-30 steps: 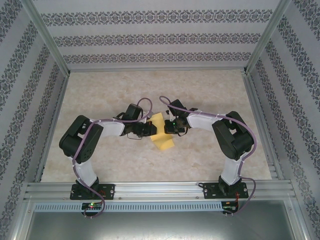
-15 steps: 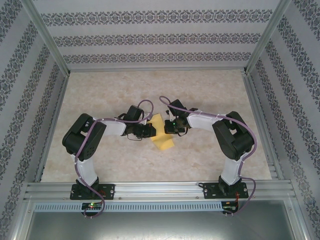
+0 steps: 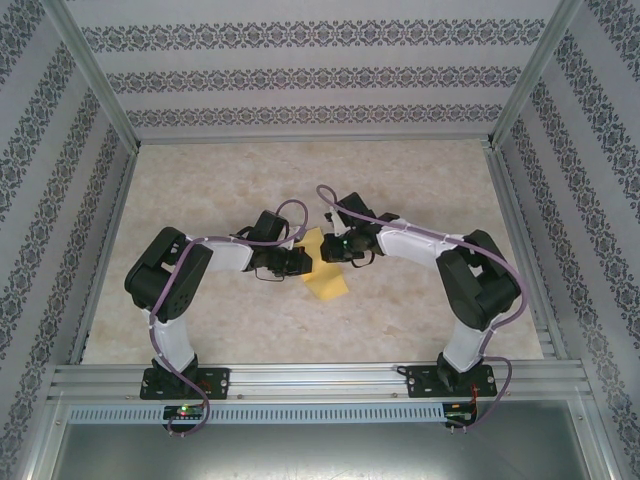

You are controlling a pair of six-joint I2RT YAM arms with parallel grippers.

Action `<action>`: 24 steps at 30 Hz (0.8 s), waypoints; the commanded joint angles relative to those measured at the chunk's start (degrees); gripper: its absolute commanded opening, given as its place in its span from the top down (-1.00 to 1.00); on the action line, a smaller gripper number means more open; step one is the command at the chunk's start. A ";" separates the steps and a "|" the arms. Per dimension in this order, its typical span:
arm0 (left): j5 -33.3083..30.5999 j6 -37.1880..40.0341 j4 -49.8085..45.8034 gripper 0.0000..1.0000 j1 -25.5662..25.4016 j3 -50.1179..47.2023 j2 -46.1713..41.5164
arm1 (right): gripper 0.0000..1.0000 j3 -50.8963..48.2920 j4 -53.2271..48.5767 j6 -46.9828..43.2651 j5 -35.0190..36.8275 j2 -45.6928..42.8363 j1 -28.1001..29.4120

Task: Fold a paper plane with a square sheet of paper (fold left side to right side)
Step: Hold the square sheet of paper at the center of the table.

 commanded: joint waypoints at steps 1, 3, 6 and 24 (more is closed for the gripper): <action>-2.50 2.00 -3.11 0.80 -1.00 0.70 1.80 | 0.85 1.60 0.42 1.14 -3.01 3.94 0.48; -2.37 1.91 -3.26 0.79 -1.04 1.02 1.80 | 0.85 1.29 0.16 1.55 -3.34 5.45 0.57; -2.36 1.82 -3.39 0.80 -1.04 1.28 1.63 | 0.85 0.94 -1.24 1.50 -2.24 6.79 0.50; -1.56 -2.76 -0.53 0.72 0.97 4.24 0.52 | 0.86 0.01 -4.26 0.24 0.59 8.97 0.13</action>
